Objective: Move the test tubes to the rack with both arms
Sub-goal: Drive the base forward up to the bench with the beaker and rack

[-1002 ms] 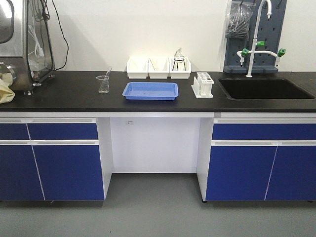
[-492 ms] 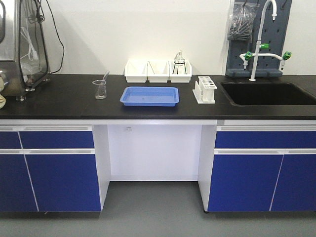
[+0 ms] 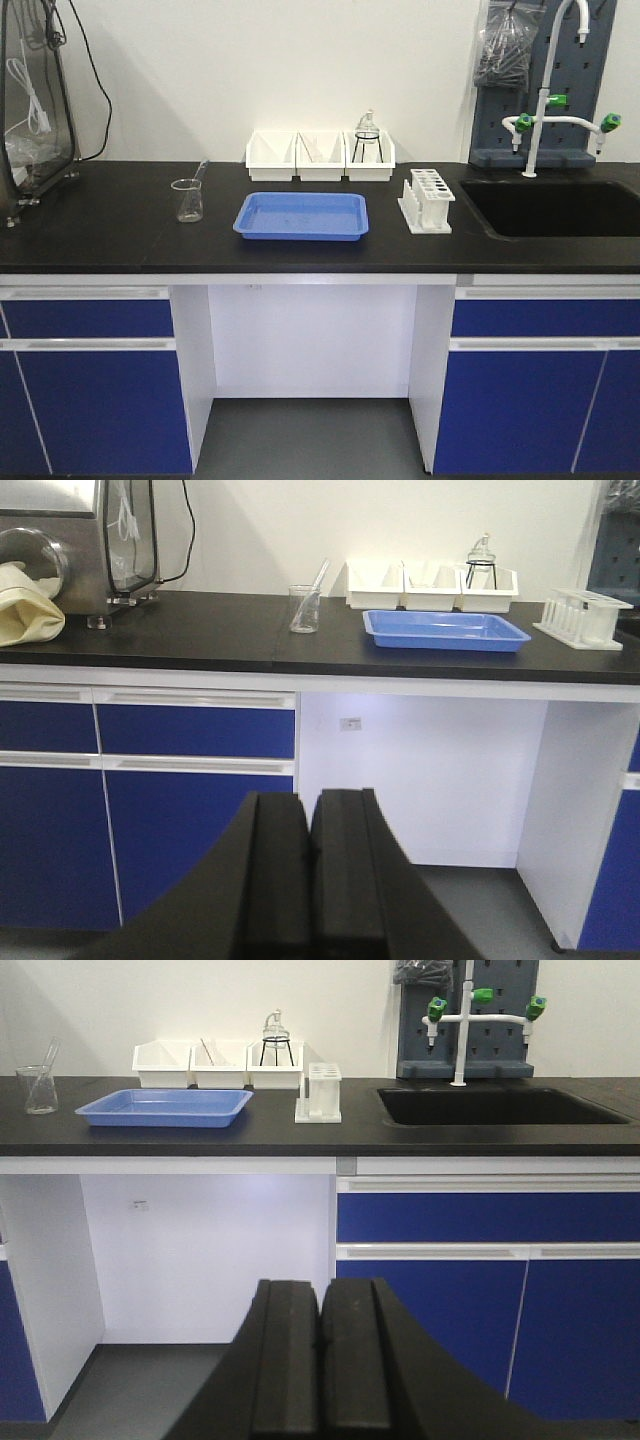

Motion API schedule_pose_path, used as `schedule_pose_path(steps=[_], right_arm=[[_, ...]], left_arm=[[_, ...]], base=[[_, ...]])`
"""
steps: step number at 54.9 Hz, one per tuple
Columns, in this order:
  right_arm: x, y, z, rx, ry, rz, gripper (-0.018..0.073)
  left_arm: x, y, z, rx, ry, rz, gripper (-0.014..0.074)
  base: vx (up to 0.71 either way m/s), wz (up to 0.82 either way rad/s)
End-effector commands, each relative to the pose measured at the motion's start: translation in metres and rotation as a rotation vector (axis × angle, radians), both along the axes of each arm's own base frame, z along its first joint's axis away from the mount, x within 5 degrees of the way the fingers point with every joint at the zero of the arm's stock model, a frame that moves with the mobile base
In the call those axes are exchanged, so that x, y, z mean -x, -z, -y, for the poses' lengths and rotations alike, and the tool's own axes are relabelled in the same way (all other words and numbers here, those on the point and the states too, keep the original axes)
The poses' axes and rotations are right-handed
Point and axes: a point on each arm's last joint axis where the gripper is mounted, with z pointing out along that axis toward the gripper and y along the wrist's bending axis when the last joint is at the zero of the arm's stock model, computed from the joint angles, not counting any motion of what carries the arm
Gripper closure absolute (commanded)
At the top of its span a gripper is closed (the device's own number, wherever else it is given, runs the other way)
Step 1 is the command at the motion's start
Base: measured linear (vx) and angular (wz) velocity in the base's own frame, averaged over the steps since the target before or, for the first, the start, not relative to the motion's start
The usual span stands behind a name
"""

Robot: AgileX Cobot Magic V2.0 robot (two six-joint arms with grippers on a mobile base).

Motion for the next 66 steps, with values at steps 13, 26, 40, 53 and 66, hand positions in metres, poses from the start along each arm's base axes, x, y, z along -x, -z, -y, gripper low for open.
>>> schedule_pose_path(steps=[13,26,40,53,66], right_arm=[[0.0005,-0.0056,-0.0002,0.005,-0.002,0.081,0.0570],[0.0005,-0.0056,-0.0002,0.005,-0.002,0.081,0.0570],[0.0005,-0.0056,-0.0002,0.005,-0.002,0.081,0.0570],[0.0005,-0.0056,-0.0002,0.005,-0.002,0.081,0.0570],[0.0005,-0.0056,-0.0002,0.005,-0.002,0.081,0.0570]], left_arm=[[0.0001,0.0001,0.0002,0.017,0.002,0.072,0.0603],[0.0001,0.0001,0.0002,0.017,0.002,0.072,0.0603],[0.0001,0.0001,0.0002,0.017,0.002,0.072,0.0603],[0.0001,0.0001,0.0002,0.017,0.002,0.072,0.0603],[0.0001,0.0001,0.0002,0.017,0.002,0.072,0.0603]], base=[[0.39,-0.01],[0.42,-0.03],[0.46,-0.03],[0.47,-0.02],[0.43,-0.01]])
